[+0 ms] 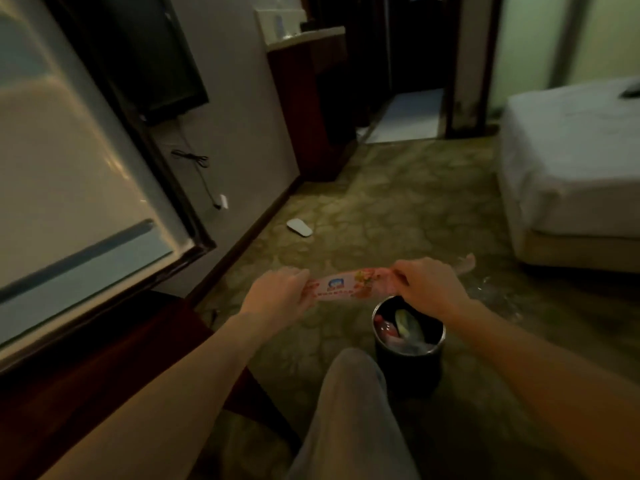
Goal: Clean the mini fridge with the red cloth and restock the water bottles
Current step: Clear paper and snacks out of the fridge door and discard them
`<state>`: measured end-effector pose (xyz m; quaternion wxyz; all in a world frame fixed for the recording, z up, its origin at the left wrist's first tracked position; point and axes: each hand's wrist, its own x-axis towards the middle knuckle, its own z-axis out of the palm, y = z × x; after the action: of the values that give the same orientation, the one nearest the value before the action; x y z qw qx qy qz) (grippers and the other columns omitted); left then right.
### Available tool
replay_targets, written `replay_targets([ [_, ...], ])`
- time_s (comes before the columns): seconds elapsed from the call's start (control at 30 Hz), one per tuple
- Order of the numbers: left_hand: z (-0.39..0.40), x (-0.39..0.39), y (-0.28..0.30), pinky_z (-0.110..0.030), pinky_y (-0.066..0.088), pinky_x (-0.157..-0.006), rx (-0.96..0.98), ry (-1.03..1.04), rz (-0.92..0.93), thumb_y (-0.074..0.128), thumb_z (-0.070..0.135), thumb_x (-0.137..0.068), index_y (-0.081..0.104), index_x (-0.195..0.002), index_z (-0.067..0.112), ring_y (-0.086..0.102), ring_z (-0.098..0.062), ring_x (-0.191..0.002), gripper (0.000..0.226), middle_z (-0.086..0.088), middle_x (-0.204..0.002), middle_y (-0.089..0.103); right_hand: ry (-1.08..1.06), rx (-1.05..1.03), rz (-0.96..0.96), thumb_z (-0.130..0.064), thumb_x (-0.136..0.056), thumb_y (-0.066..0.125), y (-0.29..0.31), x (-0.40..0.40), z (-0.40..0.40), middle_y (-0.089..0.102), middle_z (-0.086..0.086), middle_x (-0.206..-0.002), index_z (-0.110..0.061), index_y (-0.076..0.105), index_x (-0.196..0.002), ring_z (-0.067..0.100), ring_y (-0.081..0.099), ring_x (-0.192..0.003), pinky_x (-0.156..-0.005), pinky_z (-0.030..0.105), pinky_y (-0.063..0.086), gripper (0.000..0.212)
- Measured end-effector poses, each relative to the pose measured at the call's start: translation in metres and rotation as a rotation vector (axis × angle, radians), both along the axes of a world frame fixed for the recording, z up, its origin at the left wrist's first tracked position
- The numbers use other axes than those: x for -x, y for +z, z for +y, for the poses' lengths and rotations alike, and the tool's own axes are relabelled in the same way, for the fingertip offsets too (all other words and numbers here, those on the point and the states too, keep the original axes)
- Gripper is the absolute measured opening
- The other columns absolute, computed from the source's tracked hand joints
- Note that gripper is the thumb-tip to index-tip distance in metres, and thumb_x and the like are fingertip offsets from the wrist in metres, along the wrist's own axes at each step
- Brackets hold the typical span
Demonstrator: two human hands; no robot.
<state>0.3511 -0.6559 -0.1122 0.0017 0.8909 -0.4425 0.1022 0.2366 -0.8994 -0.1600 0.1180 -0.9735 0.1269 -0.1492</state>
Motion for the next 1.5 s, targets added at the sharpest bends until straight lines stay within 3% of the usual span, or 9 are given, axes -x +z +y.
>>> replay_targets([
  [0.23,-0.091,-0.021,-0.068,-0.033,0.043,-0.077,-0.031,-0.108,0.084,0.048,0.027,-0.095,0.061,-0.103,0.022,0.061,-0.021,-0.095,0.016,0.002,-0.101,0.064,-0.171,-0.017,0.049,-0.035,-0.095,0.048,-0.065,0.011,-0.064,0.067,-0.003,-0.081,-0.020,0.064,-0.089,0.019,0.064,-0.074,-0.063,0.031,0.049,0.023],
  [0.4,-0.131,-0.048,-0.118,-0.035,0.050,-0.078,-0.017,-0.138,0.143,0.049,0.022,-0.093,0.064,-0.095,0.017,0.062,-0.023,-0.095,0.015,0.000,-0.098,0.064,-0.227,-0.027,0.092,-0.040,-0.097,0.043,-0.108,-0.014,-0.091,0.065,-0.006,-0.081,-0.023,0.061,-0.087,0.017,0.063,-0.073,-0.067,0.033,0.052,0.026],
  [0.6,-0.166,-0.090,-0.184,-0.033,0.049,-0.086,-0.018,-0.141,0.250,0.049,0.021,-0.093,0.062,-0.106,0.020,0.061,-0.018,-0.102,0.019,0.003,-0.111,0.065,-0.224,0.020,0.104,-0.035,-0.098,0.043,-0.170,-0.062,-0.119,0.061,-0.008,-0.073,-0.024,0.064,-0.084,0.011,0.056,-0.061,-0.062,0.031,0.052,0.027],
  [0.83,-0.186,-0.125,-0.282,-0.034,0.050,-0.090,-0.128,-0.083,0.463,0.053,0.028,-0.092,0.056,-0.121,0.026,0.056,-0.015,-0.111,0.028,0.005,-0.129,0.057,-0.093,0.047,0.294,-0.027,-0.087,0.066,-0.263,-0.102,-0.139,0.068,-0.007,-0.079,-0.024,0.069,-0.088,0.010,0.061,-0.070,-0.075,0.031,0.054,0.004],
  [1.0,-0.182,-0.129,-0.336,-0.037,0.047,-0.087,-0.168,-0.047,0.523,0.052,0.030,-0.092,0.054,-0.124,0.023,0.056,-0.020,-0.112,0.033,0.002,-0.132,0.055,0.017,-0.004,0.476,-0.027,-0.085,0.066,-0.317,-0.118,-0.132,0.067,-0.005,-0.097,-0.024,0.067,-0.098,0.013,0.061,-0.094,-0.088,0.033,0.049,0.013],
  [1.13,-0.177,-0.133,-0.361,-0.037,0.048,-0.090,-0.161,-0.030,0.559,0.053,0.030,-0.092,0.053,-0.127,0.023,0.054,-0.019,-0.116,0.036,0.003,-0.133,0.055,0.037,-0.017,0.595,-0.026,-0.090,0.052,-0.349,-0.130,-0.121,0.064,-0.002,-0.106,-0.023,0.064,-0.103,0.019,0.058,-0.105,-0.091,0.036,0.043,0.018],
  [1.27,-0.172,-0.132,-0.371,-0.036,0.046,-0.094,-0.155,-0.012,0.610,0.054,0.029,-0.092,0.053,-0.131,0.023,0.052,-0.017,-0.118,0.039,0.003,-0.130,0.054,0.028,-0.107,0.689,-0.041,-0.098,0.036,-0.358,-0.134,-0.116,0.062,0.000,-0.117,-0.022,0.061,-0.110,0.020,0.054,-0.114,-0.101,0.041,0.040,0.033],
  [1.37,-0.167,-0.130,-0.365,-0.037,0.047,-0.095,-0.139,-0.013,0.607,0.054,0.029,-0.092,0.053,-0.130,0.023,0.052,-0.016,-0.118,0.038,0.004,-0.129,0.054,0.038,-0.150,0.665,-0.042,-0.100,0.034,-0.350,-0.133,-0.113,0.058,0.000,-0.128,-0.022,0.058,-0.123,0.017,0.050,-0.122,-0.108,0.040,0.035,0.038],
  [1.5,-0.156,-0.127,-0.338,-0.036,0.046,-0.092,-0.120,0.000,0.577,0.052,0.029,-0.092,0.054,-0.126,0.022,0.052,-0.017,-0.116,0.034,0.003,-0.128,0.055,0.038,-0.142,0.610,-0.042,-0.101,0.034,-0.321,-0.129,-0.106,0.059,-0.001,-0.129,-0.023,0.058,-0.123,0.015,0.050,-0.122,-0.108,0.037,0.035,0.038],
])
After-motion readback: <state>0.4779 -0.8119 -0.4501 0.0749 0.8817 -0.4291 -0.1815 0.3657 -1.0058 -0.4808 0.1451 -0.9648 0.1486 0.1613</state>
